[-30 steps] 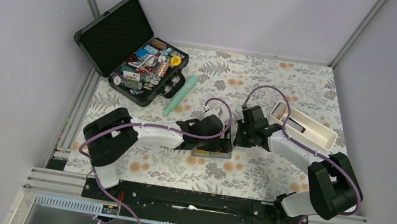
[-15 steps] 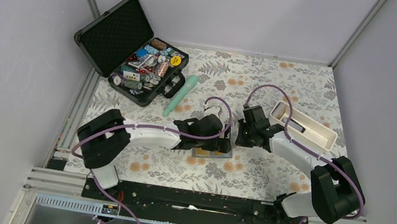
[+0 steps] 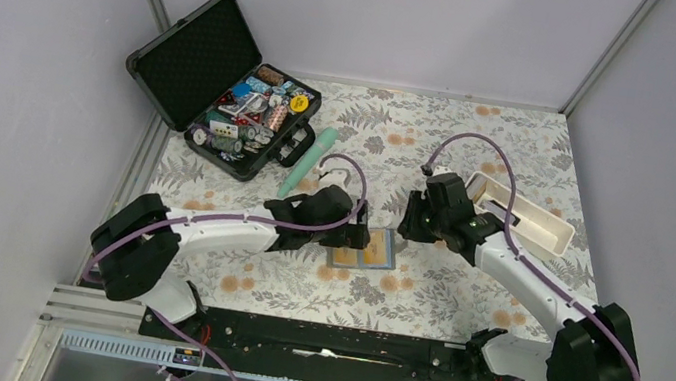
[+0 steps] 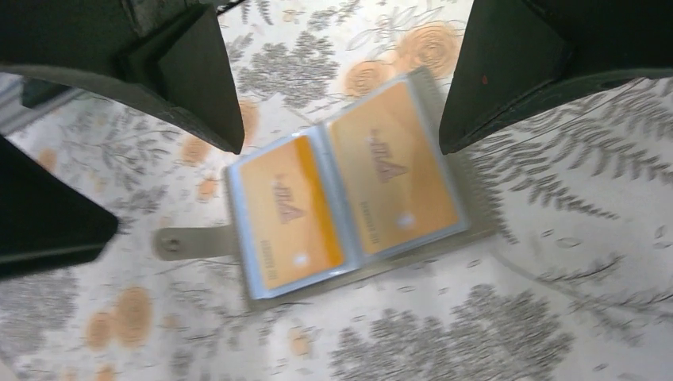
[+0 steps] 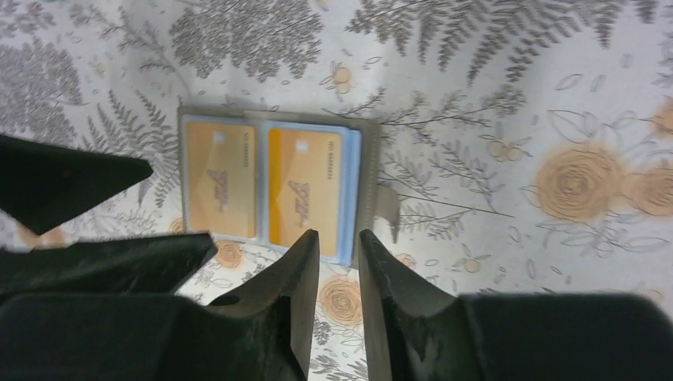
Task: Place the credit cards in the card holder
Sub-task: Insert the credit card into the card holder.
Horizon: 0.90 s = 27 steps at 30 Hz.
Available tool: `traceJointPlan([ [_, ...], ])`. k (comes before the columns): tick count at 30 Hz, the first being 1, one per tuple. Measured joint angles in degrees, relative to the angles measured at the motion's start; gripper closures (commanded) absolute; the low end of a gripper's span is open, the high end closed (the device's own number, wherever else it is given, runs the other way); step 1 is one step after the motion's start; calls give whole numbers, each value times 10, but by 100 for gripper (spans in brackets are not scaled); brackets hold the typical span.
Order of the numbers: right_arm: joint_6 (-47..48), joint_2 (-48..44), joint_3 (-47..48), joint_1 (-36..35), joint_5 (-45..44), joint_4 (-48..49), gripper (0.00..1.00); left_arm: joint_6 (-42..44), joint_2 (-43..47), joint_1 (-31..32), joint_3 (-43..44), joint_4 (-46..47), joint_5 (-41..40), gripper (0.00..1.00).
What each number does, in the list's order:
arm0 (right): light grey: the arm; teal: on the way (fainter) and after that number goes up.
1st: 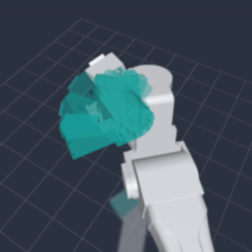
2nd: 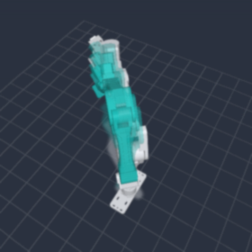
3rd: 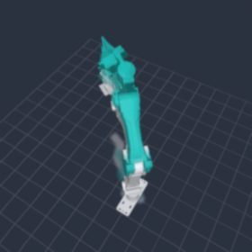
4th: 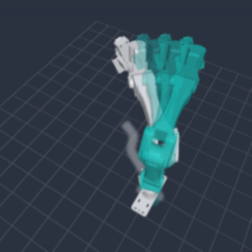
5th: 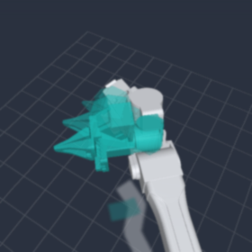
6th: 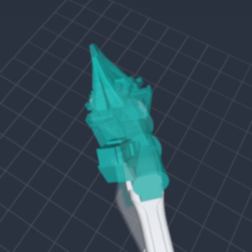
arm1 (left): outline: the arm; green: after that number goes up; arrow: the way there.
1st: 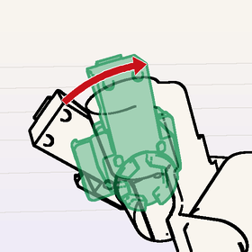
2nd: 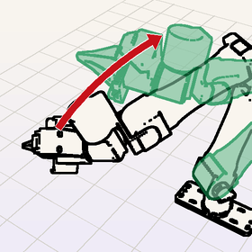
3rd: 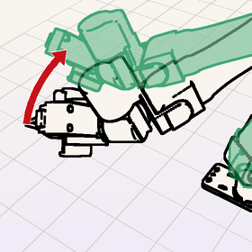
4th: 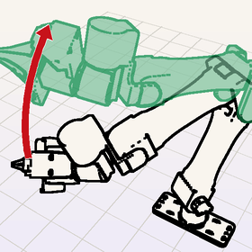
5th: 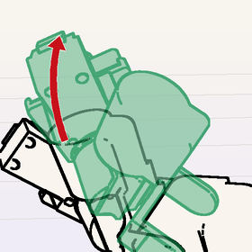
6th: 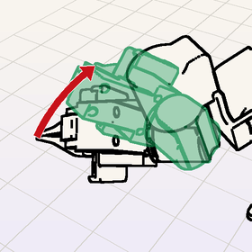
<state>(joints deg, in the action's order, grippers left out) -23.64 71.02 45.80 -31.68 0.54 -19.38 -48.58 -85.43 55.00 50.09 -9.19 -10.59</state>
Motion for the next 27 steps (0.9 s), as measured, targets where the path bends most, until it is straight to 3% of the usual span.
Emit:
traceJointPlan([
  [3, -2, 15, 0, -1, 37, 16, 72, -7, 0, -18, -31, 3, 3, 3],
  [8, -5, 58, 0, -1, 77, 42, 71, -20, 0, -46, -76, 22, 18, 14],
  [15, -4, 112, 0, -2, 101, 66, 68, -24, 0, -56, -84, 45, 34, 24],
  [27, -2, 160, -7, -2, 111, 83, 69, -24, -24, -60, -84, 50, 39, 31],
])
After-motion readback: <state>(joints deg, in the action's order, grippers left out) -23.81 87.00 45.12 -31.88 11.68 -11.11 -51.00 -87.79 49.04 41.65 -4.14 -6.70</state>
